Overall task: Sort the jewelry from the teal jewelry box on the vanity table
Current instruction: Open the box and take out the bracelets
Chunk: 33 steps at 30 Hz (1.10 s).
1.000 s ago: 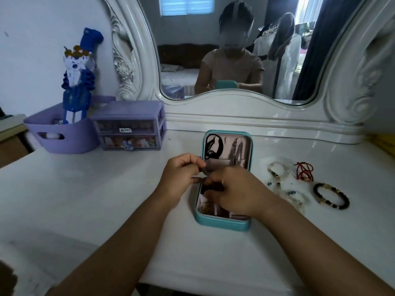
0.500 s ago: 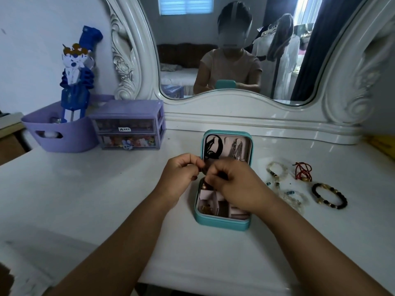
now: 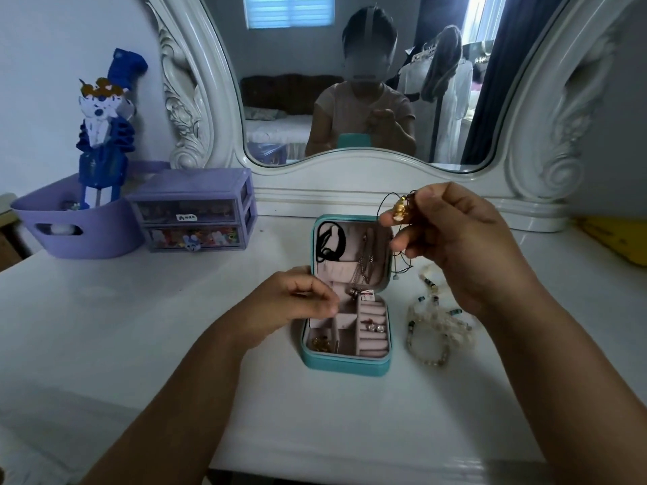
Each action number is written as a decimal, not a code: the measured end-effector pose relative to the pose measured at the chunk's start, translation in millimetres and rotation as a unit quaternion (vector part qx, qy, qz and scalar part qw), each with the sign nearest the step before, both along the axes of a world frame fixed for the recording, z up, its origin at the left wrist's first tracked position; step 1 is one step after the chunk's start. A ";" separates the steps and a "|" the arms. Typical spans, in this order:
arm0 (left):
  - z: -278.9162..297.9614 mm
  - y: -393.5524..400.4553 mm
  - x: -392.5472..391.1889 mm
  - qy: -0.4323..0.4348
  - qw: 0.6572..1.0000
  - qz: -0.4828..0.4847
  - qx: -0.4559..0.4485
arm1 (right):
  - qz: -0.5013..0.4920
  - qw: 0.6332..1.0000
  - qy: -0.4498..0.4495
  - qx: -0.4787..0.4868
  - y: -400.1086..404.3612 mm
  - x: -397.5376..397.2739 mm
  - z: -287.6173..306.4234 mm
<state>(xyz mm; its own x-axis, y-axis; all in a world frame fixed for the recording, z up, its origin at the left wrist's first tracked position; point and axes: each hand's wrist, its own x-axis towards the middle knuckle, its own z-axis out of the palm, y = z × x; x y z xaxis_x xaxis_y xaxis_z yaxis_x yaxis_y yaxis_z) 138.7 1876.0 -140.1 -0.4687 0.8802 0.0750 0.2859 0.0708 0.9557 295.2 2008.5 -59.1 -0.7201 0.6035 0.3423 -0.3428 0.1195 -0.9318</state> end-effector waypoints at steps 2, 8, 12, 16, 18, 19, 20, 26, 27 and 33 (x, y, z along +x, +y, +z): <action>-1.0 -2.4 -3.0 -0.003 1.000 -0.014 -0.022 | -0.009 1.000 0.003 -0.003 2.4 4.9 0.6; -4.0 -2.8 -3.8 0.036 0.998 0.001 -0.048 | -0.023 1.000 -0.013 0.008 6.5 11.6 -6.1; -4.1 -1.0 -2.3 0.047 0.997 0.008 -0.058 | -0.031 0.999 -0.018 0.016 7.2 13.3 -8.6; -5.8 2.1 2.0 0.088 0.993 0.029 -0.074 | -0.051 0.998 -0.022 0.038 11.9 19.7 -6.2; -6.7 2.4 2.1 0.106 0.991 0.031 -0.080 | -0.065 0.997 -0.024 0.044 16.9 24.6 -4.3; -7.2 2.4 1.4 0.111 0.990 0.031 -0.079 | -0.072 0.996 -0.025 0.049 20.4 27.7 -3.3; -7.2 2.6 1.0 0.118 0.990 0.034 -0.074 | -0.079 0.995 -0.026 0.059 24.1 31.3 -1.8; 2.3 4.5 0.3 0.238 0.933 0.265 0.058 | -0.131 0.981 -0.064 0.130 51.4 59.4 1.8; 4.1 3.5 0.5 0.249 0.917 0.299 0.090 | -0.140 0.977 -0.072 0.142 56.2 63.7 0.7; 0.9 10.2 4.8 0.245 0.904 0.332 0.112 | -0.190 0.963 -0.115 0.154 80.8 93.2 -7.3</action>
